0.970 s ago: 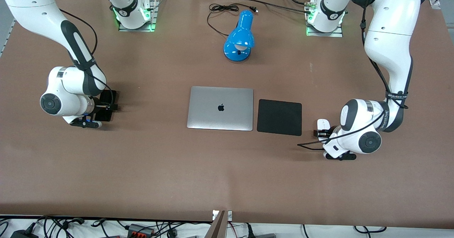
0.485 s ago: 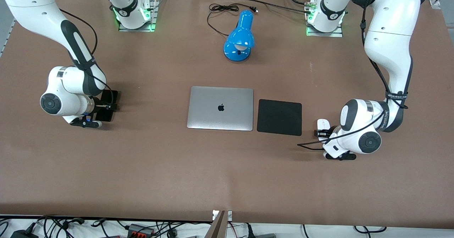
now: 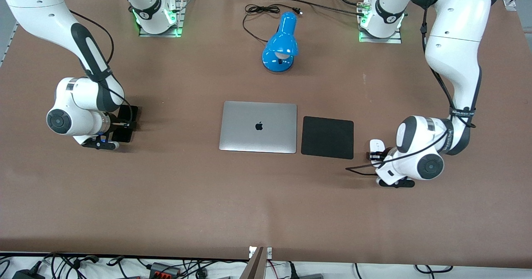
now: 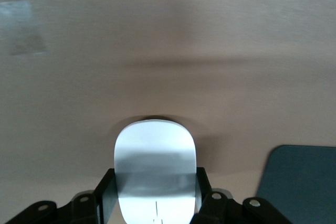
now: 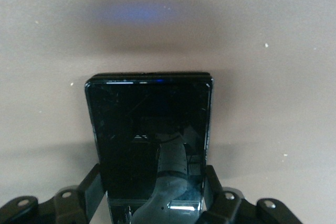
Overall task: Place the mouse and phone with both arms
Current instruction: 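Carry the phone beside the laptop while the left gripper carries the mouse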
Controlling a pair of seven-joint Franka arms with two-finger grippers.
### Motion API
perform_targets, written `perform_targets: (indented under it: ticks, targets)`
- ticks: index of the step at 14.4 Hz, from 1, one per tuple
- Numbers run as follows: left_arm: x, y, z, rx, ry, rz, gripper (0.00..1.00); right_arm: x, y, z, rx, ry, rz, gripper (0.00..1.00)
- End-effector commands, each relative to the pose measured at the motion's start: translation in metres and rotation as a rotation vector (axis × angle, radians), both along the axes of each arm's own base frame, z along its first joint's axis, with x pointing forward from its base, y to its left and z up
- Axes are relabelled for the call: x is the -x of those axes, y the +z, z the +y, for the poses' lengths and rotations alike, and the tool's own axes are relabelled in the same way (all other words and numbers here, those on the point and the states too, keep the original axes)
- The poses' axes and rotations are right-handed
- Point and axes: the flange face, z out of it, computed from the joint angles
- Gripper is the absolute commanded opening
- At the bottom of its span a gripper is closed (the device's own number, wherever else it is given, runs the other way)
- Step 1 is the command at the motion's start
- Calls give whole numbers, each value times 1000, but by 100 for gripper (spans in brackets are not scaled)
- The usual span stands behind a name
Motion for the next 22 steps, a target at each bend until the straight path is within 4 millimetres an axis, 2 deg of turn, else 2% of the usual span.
perform_targets:
  ticks: [1, 3, 5, 6, 8, 10, 13, 16, 18, 20, 21, 22]
  targets:
    - [0, 26, -9, -2, -14, 13, 58, -7, 34, 23, 10, 42, -19, 29]
    - [9, 29, -42, 19, -56, 43, 58, -15, 54, 43, 5, 69, -57, 29]
    - [13, 31, -60, 29, -52, 46, 58, -26, 66, 83, -18, 101, -92, 29]
    - [16, 33, -75, 37, -45, 49, 58, -27, 65, 103, -30, 90, -102, 29]
    - [20, 33, -89, 51, 4, 62, 58, -22, 65, 155, -63, 80, -114, 29]
    - [29, 30, -116, 52, -8, 69, 58, -14, 59, 201, -49, 74, -118, 29]
    - [42, 25, -150, 30, -13, 75, 60, -3, 39, 250, -41, 50, -145, 30]
    - [50, 20, -167, 23, -27, 77, 60, 2, 26, 271, -37, 21, -164, 30]
    - [51, 11, -168, 23, -28, 79, 60, 3, 17, 275, -33, 7, -155, 30]
    - [51, 7, -168, 27, -23, 72, 60, 1, 17, 297, -32, -4, -165, 30]
    - [52, 4, -168, 26, -24, 77, 62, 2, 17, 307, -31, -10, -171, 30]
    - [54, -1, -168, 22, -19, 86, 71, 1, 13, 316, -28, -24, -172, 30]
